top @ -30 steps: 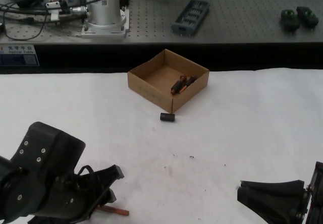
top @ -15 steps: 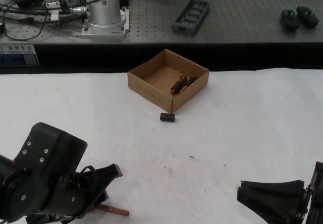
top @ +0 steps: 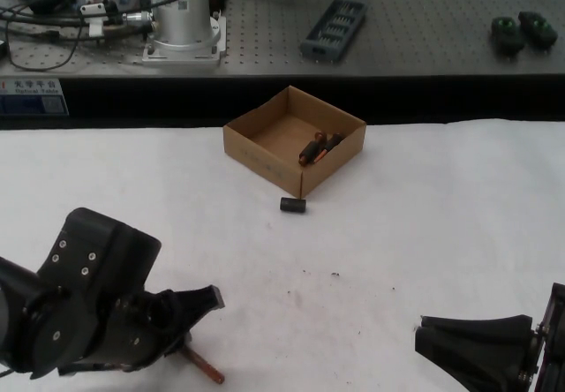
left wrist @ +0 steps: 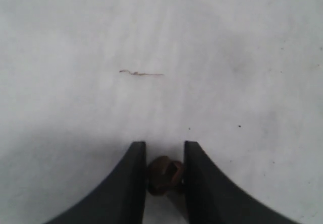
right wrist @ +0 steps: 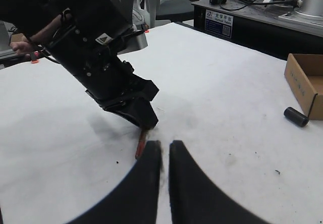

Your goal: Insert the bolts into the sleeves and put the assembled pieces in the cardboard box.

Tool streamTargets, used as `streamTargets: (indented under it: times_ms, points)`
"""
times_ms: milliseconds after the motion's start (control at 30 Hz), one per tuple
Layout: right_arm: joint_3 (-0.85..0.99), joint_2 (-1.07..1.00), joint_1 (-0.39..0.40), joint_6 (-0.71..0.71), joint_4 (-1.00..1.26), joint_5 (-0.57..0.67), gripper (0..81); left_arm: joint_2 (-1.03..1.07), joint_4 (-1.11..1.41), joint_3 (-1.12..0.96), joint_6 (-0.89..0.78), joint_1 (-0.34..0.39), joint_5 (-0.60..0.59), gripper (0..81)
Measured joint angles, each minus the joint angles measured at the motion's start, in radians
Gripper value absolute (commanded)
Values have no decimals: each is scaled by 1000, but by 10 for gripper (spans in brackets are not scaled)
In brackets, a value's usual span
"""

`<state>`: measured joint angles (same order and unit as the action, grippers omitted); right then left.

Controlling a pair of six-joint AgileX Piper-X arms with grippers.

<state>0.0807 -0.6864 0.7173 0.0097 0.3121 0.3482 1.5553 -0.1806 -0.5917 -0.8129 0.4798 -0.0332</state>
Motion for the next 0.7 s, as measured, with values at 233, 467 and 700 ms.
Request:
streamTargets:
  times_ms: [233, 467, 700]
  points:
    - [0, 0, 0, 4, 0, 0, 58, 23, 28, -30, 136, 0, -46, 6]
    - [0, 0, 0, 4, 0, 0, 58, 40, -179, -239, 442, 0, -127, 6]
    - [0, 0, 0, 4, 0, 0, 58, 40, -556, -474, 813, 0, 97, 6]
